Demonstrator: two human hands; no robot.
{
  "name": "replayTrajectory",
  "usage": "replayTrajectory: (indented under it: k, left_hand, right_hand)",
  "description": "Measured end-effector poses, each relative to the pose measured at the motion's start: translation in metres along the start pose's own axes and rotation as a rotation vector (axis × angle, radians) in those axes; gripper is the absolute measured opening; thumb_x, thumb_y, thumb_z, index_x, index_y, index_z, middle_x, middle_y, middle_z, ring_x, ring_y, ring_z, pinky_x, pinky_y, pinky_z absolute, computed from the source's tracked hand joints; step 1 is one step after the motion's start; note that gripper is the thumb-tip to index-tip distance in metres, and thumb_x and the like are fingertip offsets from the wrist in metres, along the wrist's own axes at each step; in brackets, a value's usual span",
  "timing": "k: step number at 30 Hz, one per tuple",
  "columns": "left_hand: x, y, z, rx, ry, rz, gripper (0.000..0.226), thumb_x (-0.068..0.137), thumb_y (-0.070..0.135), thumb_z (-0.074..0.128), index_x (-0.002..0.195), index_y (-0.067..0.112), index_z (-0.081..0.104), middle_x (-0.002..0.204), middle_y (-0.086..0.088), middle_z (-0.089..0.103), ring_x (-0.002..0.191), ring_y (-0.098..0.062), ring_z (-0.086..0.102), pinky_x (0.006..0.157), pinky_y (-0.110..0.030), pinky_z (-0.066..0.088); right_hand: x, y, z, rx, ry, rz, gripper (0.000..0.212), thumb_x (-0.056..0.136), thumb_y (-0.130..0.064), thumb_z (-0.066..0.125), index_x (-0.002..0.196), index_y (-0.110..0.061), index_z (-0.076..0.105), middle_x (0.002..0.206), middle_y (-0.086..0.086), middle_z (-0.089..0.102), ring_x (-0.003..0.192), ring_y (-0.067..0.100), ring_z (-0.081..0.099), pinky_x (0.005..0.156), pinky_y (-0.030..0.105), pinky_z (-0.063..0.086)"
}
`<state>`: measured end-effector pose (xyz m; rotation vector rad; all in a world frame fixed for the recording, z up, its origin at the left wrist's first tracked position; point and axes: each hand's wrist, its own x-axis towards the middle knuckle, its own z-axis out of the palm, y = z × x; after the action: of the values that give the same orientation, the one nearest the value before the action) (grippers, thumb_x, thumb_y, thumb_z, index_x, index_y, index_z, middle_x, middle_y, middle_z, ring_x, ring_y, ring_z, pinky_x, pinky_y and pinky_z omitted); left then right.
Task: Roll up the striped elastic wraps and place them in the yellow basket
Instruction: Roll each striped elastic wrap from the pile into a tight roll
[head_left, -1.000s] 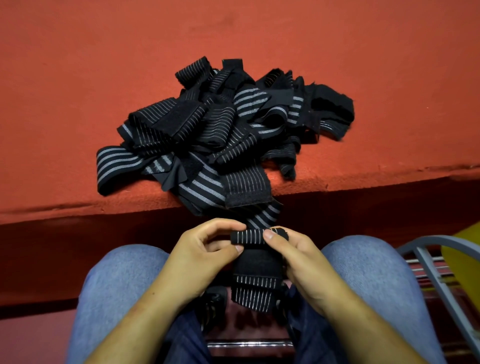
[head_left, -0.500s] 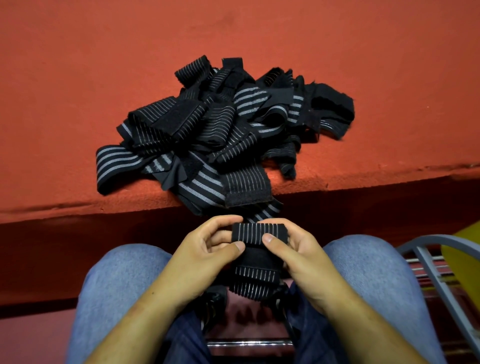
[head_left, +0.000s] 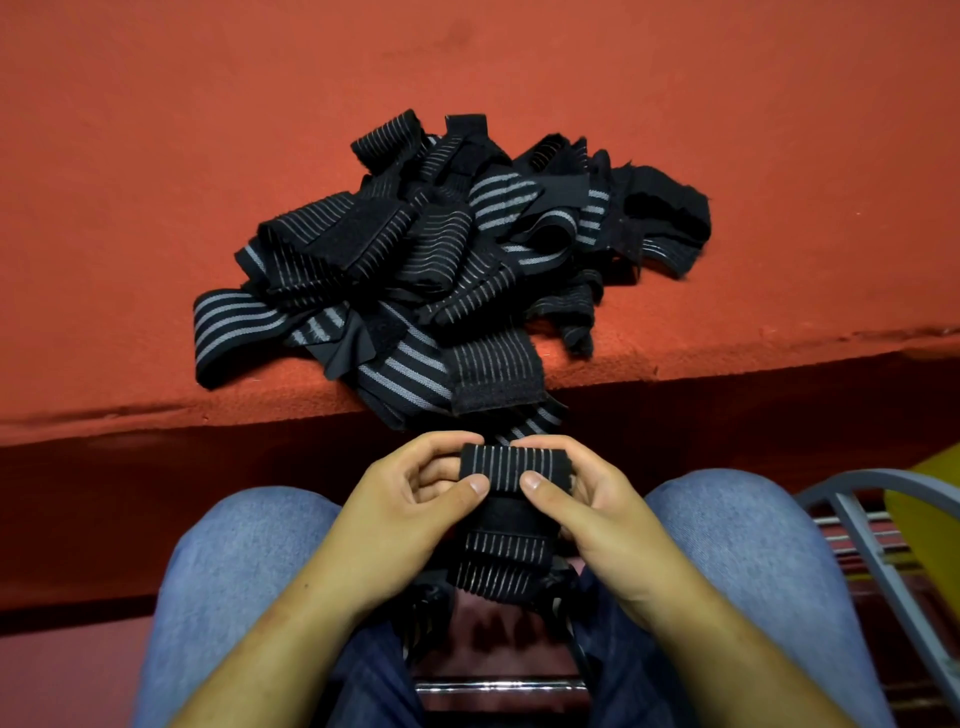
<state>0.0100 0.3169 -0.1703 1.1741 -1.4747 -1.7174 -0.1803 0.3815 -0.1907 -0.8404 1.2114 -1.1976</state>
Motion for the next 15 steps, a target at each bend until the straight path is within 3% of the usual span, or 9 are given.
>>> replayTrajectory:
  k: [8, 15]
  left_hand:
    - [-0.0007, 0.0005, -0.0008, -0.001, 0.014, 0.027, 0.033, 0.093, -0.001, 0.070, 0.120, 0.016, 0.070, 0.105, -0.012, 0.078, 0.092, -0.013, 0.074, 0.081, -0.022, 0.057]
    - [-0.0013, 0.0026, -0.0005, 0.000, 0.019, 0.040, 0.034, 0.092, -0.003, 0.071, 0.120, 0.017, 0.070, 0.105, -0.008, 0.078, 0.090, -0.012, 0.073, 0.080, -0.021, 0.057]
  right_hand:
    - [0.0002, -0.0001, -0.0004, 0.037, -0.010, 0.038, 0.025, 0.101, -0.014, 0.064, 0.125, -0.018, 0.068, 0.103, 0.004, 0.076, 0.092, 0.014, 0.072, 0.068, 0.019, 0.055]
    - [0.0014, -0.0005, 0.0015, 0.065, -0.030, 0.057, 0.024, 0.104, -0.009, 0.058, 0.127, -0.007, 0.064, 0.083, -0.003, 0.072, 0.060, 0.000, 0.064, 0.048, 0.009, 0.044]
